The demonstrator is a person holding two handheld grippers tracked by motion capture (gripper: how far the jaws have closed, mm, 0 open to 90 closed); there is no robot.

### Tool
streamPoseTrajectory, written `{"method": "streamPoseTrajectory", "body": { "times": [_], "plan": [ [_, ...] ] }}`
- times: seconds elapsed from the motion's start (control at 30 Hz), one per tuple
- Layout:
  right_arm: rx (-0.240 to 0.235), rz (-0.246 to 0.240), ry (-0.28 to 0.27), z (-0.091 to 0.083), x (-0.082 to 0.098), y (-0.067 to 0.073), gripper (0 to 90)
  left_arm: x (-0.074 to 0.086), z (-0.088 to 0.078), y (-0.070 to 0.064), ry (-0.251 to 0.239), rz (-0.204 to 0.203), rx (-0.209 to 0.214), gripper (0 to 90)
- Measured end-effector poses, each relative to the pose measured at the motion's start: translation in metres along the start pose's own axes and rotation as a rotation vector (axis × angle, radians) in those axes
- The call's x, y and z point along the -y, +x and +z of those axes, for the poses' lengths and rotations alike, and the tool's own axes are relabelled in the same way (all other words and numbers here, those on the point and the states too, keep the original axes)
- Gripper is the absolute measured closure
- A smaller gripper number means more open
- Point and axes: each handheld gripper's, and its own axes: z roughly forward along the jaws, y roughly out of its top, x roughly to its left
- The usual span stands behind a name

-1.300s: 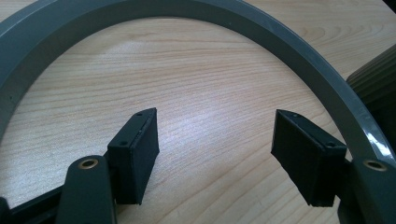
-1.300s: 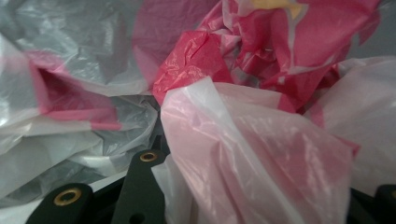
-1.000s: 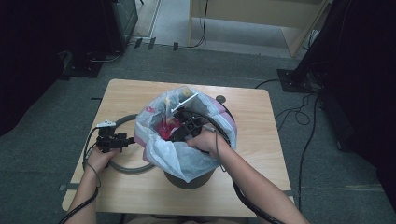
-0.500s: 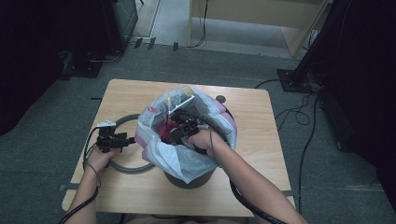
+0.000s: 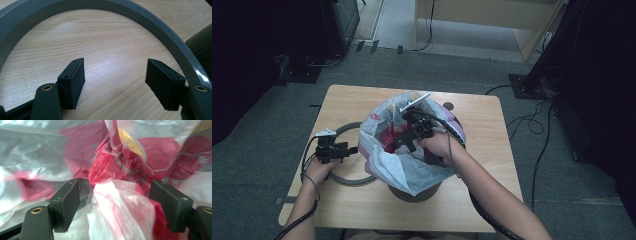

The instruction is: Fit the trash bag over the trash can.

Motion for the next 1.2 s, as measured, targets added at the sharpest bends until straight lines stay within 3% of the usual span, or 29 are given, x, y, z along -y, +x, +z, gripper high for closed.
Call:
{"method": "streamPoseTrajectory", "body": {
  "times": [0.1,0.2,0.3,0.4,0.57,0.7,0.93,1.2],
  "plan": [
    [-0.025,0.043,-0.008,-0.012,0.001,0.003,24.9,0.000,0.000,0.000,-0.001,-0.002,0.002,32.3],
    [-0.047,0.052,-0.038,-0.025,0.001,0.005,24.6,0.000,0.000,0.000,0.000,0.000,0.000,32.2],
    [-0.037,0.077,-0.094,-0.038,-0.001,0.005,24.6,0.000,0.000,0.000,0.000,0.000,0.000,32.2],
    [-0.056,0.117,-0.109,-0.051,-0.003,0.005,24.6,0.000,0.000,0.000,-0.003,-0.005,0.003,32.3],
    [-0.031,0.025,-0.104,-0.070,-0.003,0.003,24.7,0.000,0.000,0.000,-0.003,-0.004,0.002,32.3],
    [-0.032,0.021,-0.109,-0.082,-0.001,-0.001,25.0,0.000,0.000,0.000,-0.004,-0.006,0.003,32.2],
    [-0.107,0.038,-0.116,-0.096,0.004,-0.002,25.1,0.000,0.000,0.000,-0.005,-0.007,0.003,32.2],
    [-0.090,-0.021,-0.127,-0.107,-0.003,0.007,25.0,0.001,0.000,0.000,-0.006,-0.010,0.006,32.2]
  ]
}}
